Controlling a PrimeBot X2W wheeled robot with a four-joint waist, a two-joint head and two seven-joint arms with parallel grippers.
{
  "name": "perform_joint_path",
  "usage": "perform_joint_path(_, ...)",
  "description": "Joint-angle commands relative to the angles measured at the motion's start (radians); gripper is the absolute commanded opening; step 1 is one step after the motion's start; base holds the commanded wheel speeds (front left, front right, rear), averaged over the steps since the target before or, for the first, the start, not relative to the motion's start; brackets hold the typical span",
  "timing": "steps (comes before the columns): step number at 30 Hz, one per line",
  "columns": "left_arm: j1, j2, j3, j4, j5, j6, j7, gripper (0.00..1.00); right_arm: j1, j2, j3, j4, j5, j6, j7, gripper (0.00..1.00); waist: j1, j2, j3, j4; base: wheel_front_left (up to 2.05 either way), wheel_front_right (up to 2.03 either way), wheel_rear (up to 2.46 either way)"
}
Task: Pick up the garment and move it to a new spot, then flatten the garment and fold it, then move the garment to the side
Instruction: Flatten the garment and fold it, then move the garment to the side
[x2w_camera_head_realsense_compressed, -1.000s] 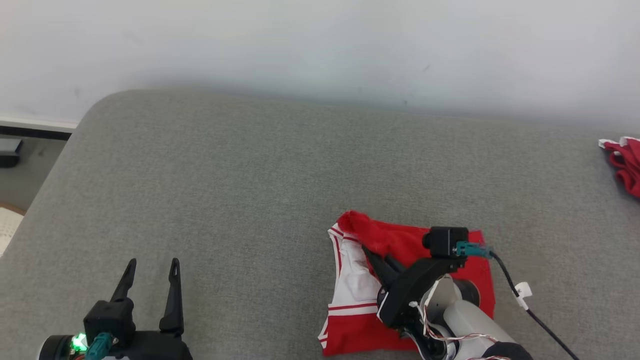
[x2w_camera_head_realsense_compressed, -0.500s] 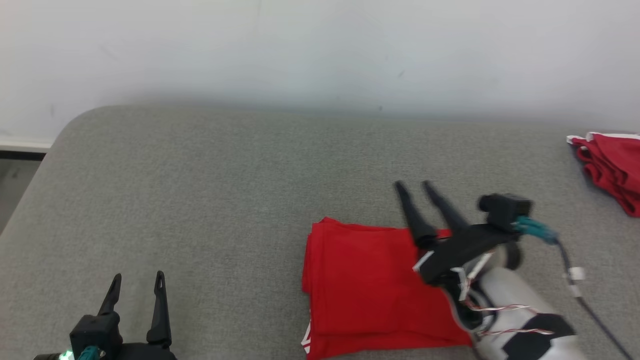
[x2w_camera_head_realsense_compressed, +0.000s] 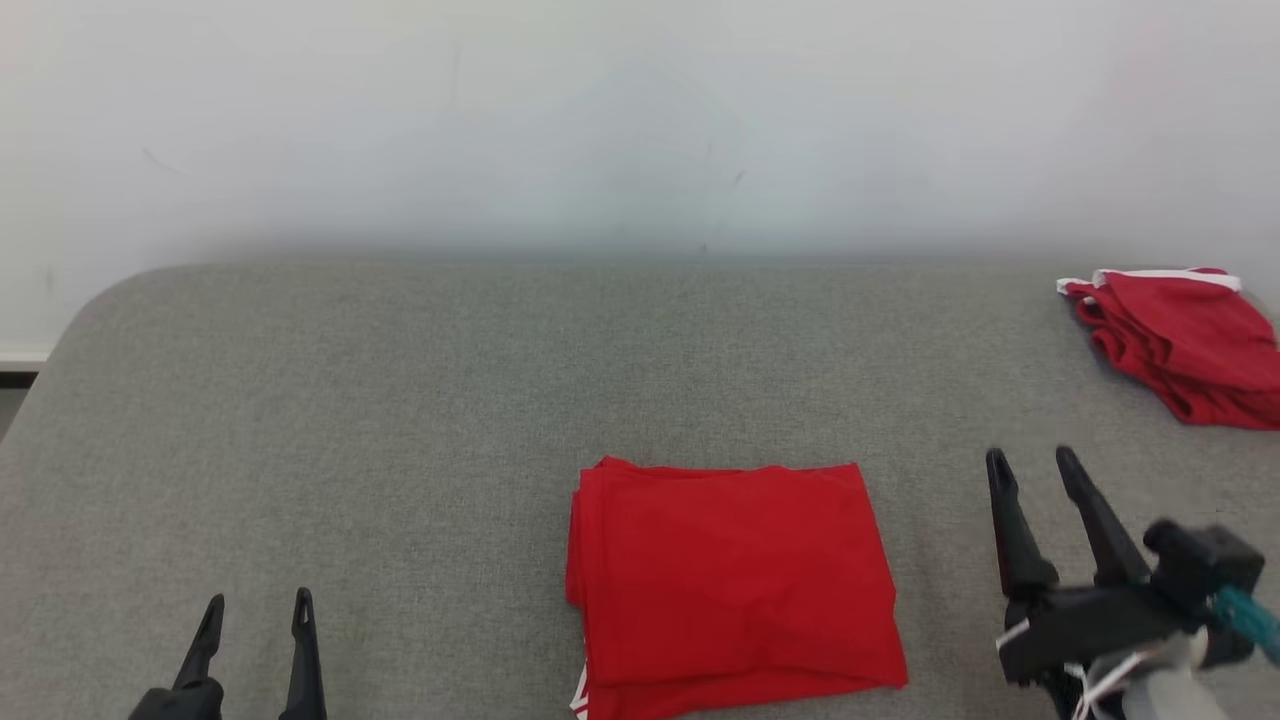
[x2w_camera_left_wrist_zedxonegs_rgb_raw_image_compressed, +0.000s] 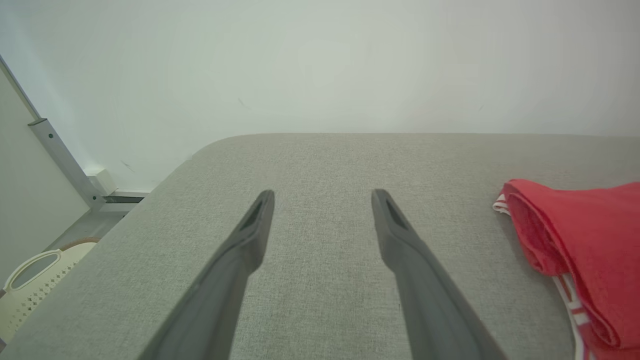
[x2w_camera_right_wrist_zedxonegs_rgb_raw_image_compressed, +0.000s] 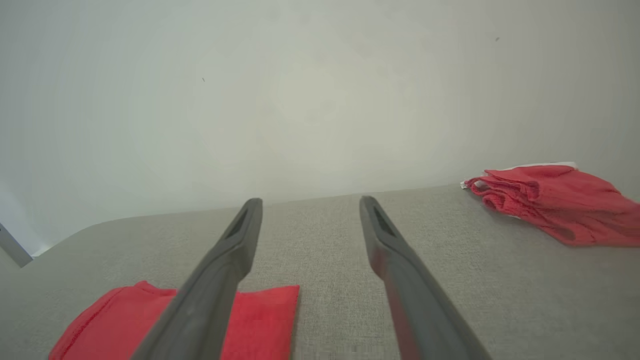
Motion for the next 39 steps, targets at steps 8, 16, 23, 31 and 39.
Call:
perform_joint_path(8,0.049,0.023,-0.01,-0.062,0.011,-0.007,-0.014,1.0,0.195,0.104,-0.099,-0.14,-0.155,-0.002,0.001,1.0,0.0,0.0,-0.032,-0.022,0.0,0.0,0.0)
perform_joint_path(16,0.062,0.034,-0.036,-0.068,0.037,0.008,0.011,1.0,0.276,0.184,-0.126,-0.243,-0.257,-0.002,0.044,1.0,0.0,0.0,-0.05,-0.026,0.0,0.0,0.0)
perform_joint_path(23,0.057,0.044,-0.047,-0.081,0.044,0.017,0.027,1.0,0.297,0.205,-0.153,-0.289,-0.284,-0.002,0.072,1.0,0.0,0.0,-0.05,-0.029,0.0,0.0,0.0)
perform_joint_path(31,0.049,0.048,-0.043,-0.086,0.03,0.016,0.023,1.0,0.311,0.214,-0.164,-0.304,-0.291,-0.002,0.087,1.0,0.0,0.0,-0.045,-0.034,0.0,0.0,0.0)
perform_joint_path(39,0.049,0.051,-0.046,-0.089,0.027,0.024,0.027,1.0,0.31,0.217,-0.169,-0.304,-0.292,-0.002,0.092,1.0,0.0,0.0,-0.044,-0.037,0.0,0.0,0.0)
